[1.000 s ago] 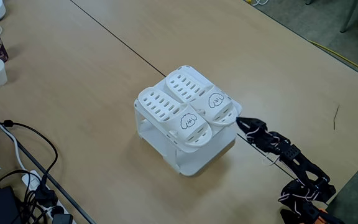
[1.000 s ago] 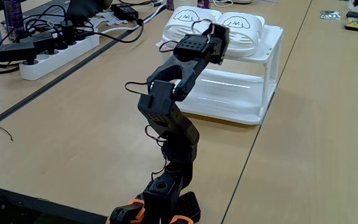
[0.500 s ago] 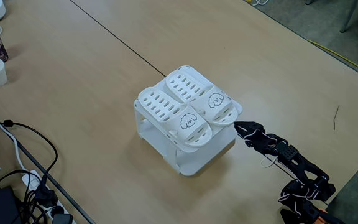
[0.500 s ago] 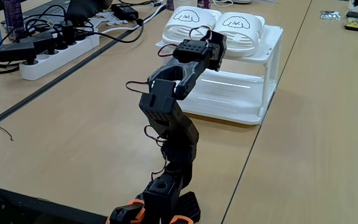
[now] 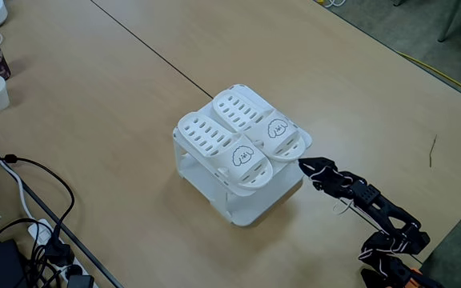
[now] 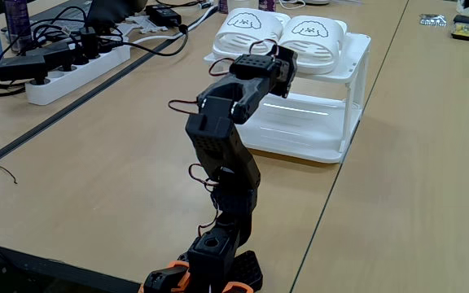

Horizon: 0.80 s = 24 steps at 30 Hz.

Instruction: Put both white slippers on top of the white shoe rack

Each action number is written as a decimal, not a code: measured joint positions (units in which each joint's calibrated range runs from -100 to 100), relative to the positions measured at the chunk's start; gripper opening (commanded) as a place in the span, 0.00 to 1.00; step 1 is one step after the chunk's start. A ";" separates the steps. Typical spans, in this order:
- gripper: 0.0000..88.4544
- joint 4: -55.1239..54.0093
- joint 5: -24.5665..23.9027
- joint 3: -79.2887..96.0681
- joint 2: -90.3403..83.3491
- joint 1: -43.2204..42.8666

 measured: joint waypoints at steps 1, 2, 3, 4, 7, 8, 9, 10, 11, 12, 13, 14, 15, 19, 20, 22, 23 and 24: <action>0.01 0.00 0.00 -0.54 0.41 0.00; 0.01 0.00 0.00 -0.99 0.58 0.00; 0.01 0.00 0.00 -1.35 0.74 0.00; 0.01 0.00 0.00 -1.71 0.82 0.00; 0.01 0.00 0.00 -2.25 0.82 0.00; 0.01 0.00 0.00 -2.25 0.82 0.00; 0.01 0.00 0.00 -2.25 0.82 0.00; 0.01 0.00 0.00 -2.25 0.82 0.00; 0.01 0.00 0.00 -2.25 0.82 0.00; 0.01 0.00 0.00 -2.25 0.82 0.00; 0.01 0.00 0.00 -2.25 0.82 0.00; 0.01 0.00 0.00 -2.25 0.82 0.00; 0.01 0.00 0.00 -2.25 0.82 0.00; 0.01 0.00 0.00 -1.98 -1.32 0.00; 0.01 0.00 0.00 -1.08 -2.56 0.00; 0.01 0.00 0.00 1.89 -5.86 0.00; 0.01 0.00 0.00 3.86 -7.75 0.00; 0.01 0.00 0.00 6.65 -10.64 0.00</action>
